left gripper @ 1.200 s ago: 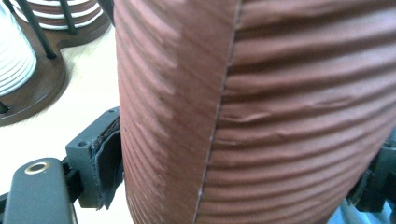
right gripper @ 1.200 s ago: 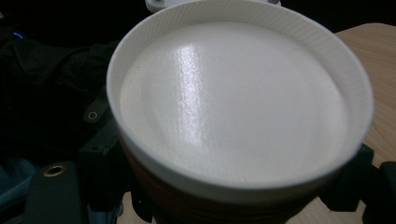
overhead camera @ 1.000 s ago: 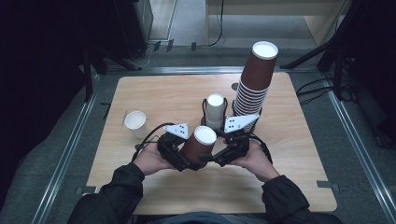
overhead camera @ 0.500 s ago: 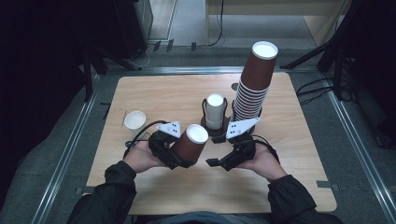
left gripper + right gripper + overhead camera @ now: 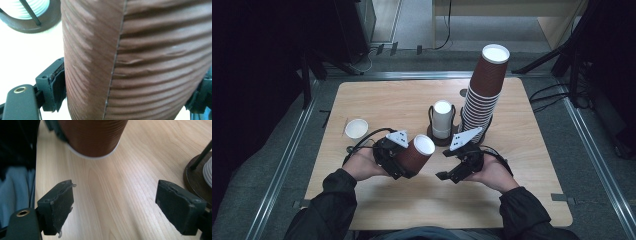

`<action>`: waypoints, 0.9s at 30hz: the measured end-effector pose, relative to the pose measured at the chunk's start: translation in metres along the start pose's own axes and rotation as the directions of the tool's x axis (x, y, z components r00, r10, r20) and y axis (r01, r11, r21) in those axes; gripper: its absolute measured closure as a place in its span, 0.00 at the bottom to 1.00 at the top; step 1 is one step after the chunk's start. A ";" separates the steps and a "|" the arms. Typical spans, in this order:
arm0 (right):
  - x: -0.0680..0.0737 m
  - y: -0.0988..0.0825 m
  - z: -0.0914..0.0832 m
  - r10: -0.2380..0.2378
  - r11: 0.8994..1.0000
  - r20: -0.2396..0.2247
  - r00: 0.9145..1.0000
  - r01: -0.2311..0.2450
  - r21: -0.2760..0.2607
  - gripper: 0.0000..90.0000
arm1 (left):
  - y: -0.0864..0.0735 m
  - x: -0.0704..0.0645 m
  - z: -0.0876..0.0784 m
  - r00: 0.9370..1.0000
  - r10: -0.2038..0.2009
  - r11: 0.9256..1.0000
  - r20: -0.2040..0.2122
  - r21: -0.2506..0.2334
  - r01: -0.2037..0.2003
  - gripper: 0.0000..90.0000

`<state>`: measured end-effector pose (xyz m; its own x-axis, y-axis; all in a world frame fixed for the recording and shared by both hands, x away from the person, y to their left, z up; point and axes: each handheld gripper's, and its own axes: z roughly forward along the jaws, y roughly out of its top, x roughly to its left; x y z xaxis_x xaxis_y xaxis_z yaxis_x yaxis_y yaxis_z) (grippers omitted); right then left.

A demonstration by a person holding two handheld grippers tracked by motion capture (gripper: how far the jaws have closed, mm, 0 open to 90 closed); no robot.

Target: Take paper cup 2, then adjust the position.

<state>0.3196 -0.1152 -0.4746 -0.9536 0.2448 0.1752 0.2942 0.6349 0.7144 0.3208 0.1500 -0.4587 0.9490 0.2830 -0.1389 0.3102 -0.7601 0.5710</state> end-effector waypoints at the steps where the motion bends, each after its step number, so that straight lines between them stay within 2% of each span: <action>1: 0.000 -0.001 0.001 -0.008 1.000 0.003 1.000 0.008 0.009 0.17 | 0.001 -0.001 0.001 1.000 0.007 1.000 -0.011 0.017 -0.007 0.13; 3: 0.000 -0.001 0.001 -0.002 1.000 0.002 1.000 0.002 0.012 0.17 | 0.003 -0.003 0.003 0.999 0.021 0.999 -0.028 0.049 -0.020 0.13; 7: 0.001 0.001 -0.001 -0.009 1.000 -0.003 1.000 0.009 -0.017 0.17 | 0.007 -0.004 0.008 0.998 0.046 0.995 -0.042 0.089 -0.043 0.13; 10: 0.002 0.001 -0.002 -0.007 1.000 -0.018 1.000 0.007 -0.027 0.17 | 0.007 -0.005 0.011 0.999 0.043 0.994 -0.032 0.103 -0.039 0.13; 18: 0.004 0.004 -0.002 -0.017 0.999 -0.040 0.999 0.015 -0.051 0.17 | 0.011 -0.010 0.017 0.997 0.071 0.987 -0.013 0.143 -0.068 0.13; 22: 0.004 0.007 -0.001 -0.020 0.998 -0.054 0.998 0.017 -0.064 0.17 | 0.011 -0.008 0.023 0.998 0.060 0.985 0.004 0.162 -0.059 0.13; 27: 0.005 0.010 0.000 -0.023 0.997 -0.063 0.998 0.018 -0.080 0.17 | 0.012 -0.009 0.031 0.997 0.075 0.978 0.014 0.193 -0.076 0.13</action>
<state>0.3181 -0.1074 -0.4663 -0.9623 0.1837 0.2008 0.2709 0.5784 0.7695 0.3178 0.1205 -0.4753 0.9702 0.2174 -0.1068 0.2422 -0.8778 0.4134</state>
